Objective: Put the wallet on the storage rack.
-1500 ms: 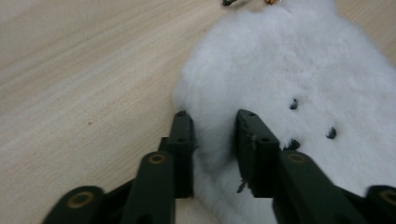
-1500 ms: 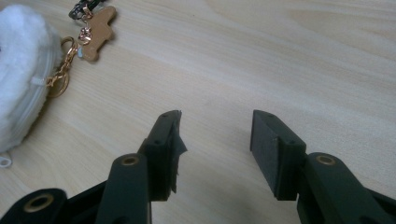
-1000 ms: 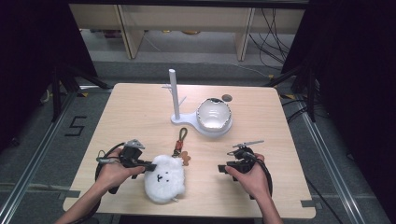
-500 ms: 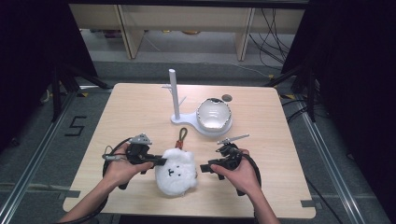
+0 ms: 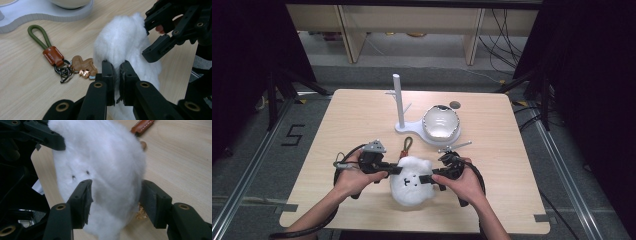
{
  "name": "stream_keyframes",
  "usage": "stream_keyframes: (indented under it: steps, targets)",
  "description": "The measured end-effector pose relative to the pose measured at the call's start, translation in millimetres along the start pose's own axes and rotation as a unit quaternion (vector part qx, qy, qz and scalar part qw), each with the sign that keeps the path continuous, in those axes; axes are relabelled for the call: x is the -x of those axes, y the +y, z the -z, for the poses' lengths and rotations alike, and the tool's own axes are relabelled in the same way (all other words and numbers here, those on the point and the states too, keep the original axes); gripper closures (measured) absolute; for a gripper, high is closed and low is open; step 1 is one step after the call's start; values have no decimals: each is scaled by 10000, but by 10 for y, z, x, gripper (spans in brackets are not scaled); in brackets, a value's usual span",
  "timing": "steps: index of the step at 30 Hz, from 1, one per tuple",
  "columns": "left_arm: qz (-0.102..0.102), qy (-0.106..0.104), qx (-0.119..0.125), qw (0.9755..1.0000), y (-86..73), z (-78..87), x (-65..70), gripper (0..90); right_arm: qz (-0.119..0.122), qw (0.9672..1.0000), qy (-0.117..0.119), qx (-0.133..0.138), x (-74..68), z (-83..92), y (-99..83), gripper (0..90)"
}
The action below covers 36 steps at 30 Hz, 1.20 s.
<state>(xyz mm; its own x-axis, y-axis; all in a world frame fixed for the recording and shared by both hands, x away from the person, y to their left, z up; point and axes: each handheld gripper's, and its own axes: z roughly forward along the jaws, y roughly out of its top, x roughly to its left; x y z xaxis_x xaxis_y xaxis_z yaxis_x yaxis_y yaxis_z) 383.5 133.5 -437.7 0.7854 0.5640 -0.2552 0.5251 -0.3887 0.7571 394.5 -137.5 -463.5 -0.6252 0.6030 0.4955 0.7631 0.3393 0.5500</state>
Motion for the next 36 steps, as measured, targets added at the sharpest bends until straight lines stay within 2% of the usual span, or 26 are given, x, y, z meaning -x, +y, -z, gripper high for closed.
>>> stream_keyframes:
  steps: [3,5,6,7,9,10,11,12,15,16,17,19,21,22,23,24,25,28,29,31,33,34,35,36]
  targets:
    - [-19,-105,47,9999,16,-5,9,834,-1,10000,32,-12,4,-13,1,474]
    - [-25,-70,52,10000,22,-1,23,834,6,10000,-10,-17,13,-12,-1,487]
    - [-54,-55,53,10000,25,-2,27,834,73,10000,-3,-10,30,-18,-6,543]
    - [-54,-55,53,10000,25,-2,27,834,73,10000,-3,-10,30,-18,-6,543]
    - [-60,-32,70,10000,24,-6,27,834,50,10000,18,-22,23,-11,-10,622]
    - [-52,-36,81,9999,23,-6,23,833,115,9999,1,-14,32,-8,-9,662]
    - [-18,-28,127,9999,22,-12,25,833,84,9999,133,-20,17,12,-8,745]
    - [-33,-75,110,9999,23,-10,11,833,139,9998,131,-14,16,18,-4,769]
    - [-21,-99,165,9998,22,-22,9,828,200,9997,146,-40,9,31,6,795]
    - [-33,-78,190,9998,22,-25,8,821,96,9999,122,-67,-33,59,10,805]
    - [-70,-52,243,9997,21,-37,4,813,296,9996,20,-16,-14,69,20,808]
    - [-70,-91,287,9995,22,-40,-9,800,304,9995,-2,-20,-24,81,23,810]
    - [-143,35,433,9990,23,-36,-22,735,329,9994,-62,-1,-41,119,38,814]
    - [-134,21,496,9987,24,-20,-40,645,361,9991,-195,45,-55,165,52,815]
    - [-116,120,576,9982,21,-1,-45,645,361,9991,-195,45,-55,165,52,815]
    - [-102,183,702,9973,11,19,-58,590,418,9987,-257,98,-36,191,62,815]
    - [-136,244,694,9972,6,44,-71,484,385,9983,-389,196,-22,250,77,816]
    - [-258,548,713,9956,-61,124,-128,433,341,9979,-478,287,4,313,96,816]
    - [-253,604,746,9951,-97,137,-149,389,269,9981,-424,350,18,372,124,815]
    - [-277,753,607,9949,-169,191,-199,374,333,9973,-497,422,44,407,143,815]
    - [-294,938,498,9939,-254,241,-254,348,189,9972,-546,470,31,477,177,815]
    - [-164,1050,486,9931,-338,274,-299,327,372,9954,-645,597,80,541,223,815]
    - [-164,1050,486,9931,-338,274,-299,320,297,9956,-655,604,74,569,241,815]
    - [-53,1142,481,9923,-408,305,-339,315,204,9951,-738,618,67,599,258,815]
